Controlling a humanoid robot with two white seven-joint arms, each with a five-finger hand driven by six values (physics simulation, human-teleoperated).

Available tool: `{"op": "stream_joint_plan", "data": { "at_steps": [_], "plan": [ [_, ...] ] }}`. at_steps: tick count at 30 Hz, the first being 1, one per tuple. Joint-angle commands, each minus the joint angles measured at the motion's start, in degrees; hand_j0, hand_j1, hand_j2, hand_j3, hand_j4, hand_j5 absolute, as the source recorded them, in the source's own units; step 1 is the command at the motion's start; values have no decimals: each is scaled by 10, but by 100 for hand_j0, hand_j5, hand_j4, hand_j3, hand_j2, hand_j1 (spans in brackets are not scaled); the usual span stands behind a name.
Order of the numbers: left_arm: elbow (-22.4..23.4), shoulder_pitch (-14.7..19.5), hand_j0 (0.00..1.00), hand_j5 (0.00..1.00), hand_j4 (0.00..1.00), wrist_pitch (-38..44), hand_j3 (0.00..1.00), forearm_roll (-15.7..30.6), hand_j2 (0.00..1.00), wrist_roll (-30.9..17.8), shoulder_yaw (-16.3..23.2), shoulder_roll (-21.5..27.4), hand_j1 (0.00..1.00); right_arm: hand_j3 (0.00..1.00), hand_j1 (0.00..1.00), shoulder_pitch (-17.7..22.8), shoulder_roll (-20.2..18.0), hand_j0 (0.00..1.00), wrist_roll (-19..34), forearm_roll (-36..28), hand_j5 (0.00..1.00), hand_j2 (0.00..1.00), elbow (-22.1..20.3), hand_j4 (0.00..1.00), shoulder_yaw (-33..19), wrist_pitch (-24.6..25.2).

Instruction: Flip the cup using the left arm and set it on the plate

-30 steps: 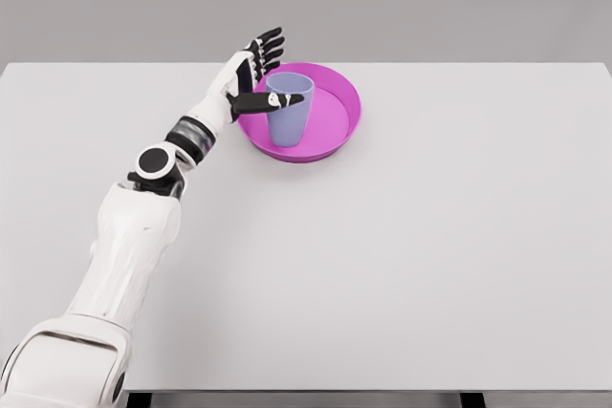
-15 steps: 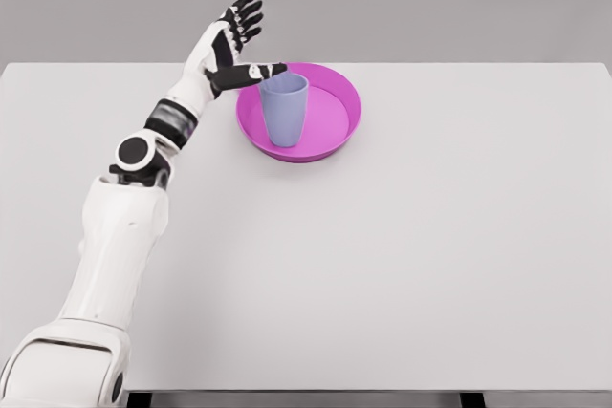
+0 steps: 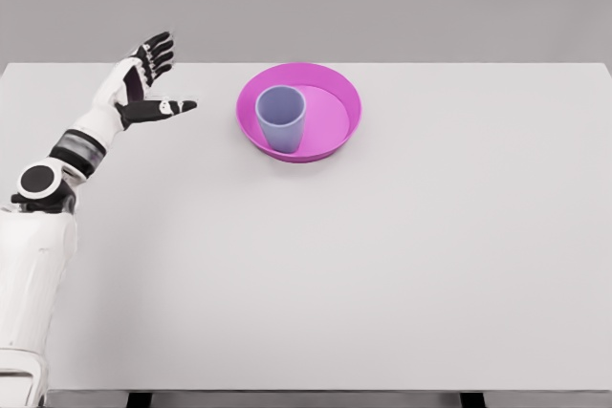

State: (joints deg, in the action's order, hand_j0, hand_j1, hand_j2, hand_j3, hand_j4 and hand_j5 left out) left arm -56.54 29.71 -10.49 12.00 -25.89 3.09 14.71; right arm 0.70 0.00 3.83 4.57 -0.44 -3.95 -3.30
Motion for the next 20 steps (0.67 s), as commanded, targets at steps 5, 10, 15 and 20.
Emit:
{"op": "stream_joint_plan", "data": {
  "at_steps": [5,10,15,20],
  "plan": [
    [1,-18,100,100,100,-161,100,7,100,-91,1,60,100,100,100,1,0,100,0,0,100,100,0,100,0,0],
    [1,-41,100,100,100,-173,100,-1,100,-91,2,93,100,100,100,1,0,100,0,0,100,100,0,100,0,0],
    [4,-79,100,100,100,-211,100,-3,100,-91,41,183,100,100,100,0,0,100,0,0,100,100,0,100,0,0],
    [6,-79,100,100,100,-241,100,-3,100,-91,39,198,100,100,100,0,0,100,0,0,100,100,0,100,0,0]
  ]
}}
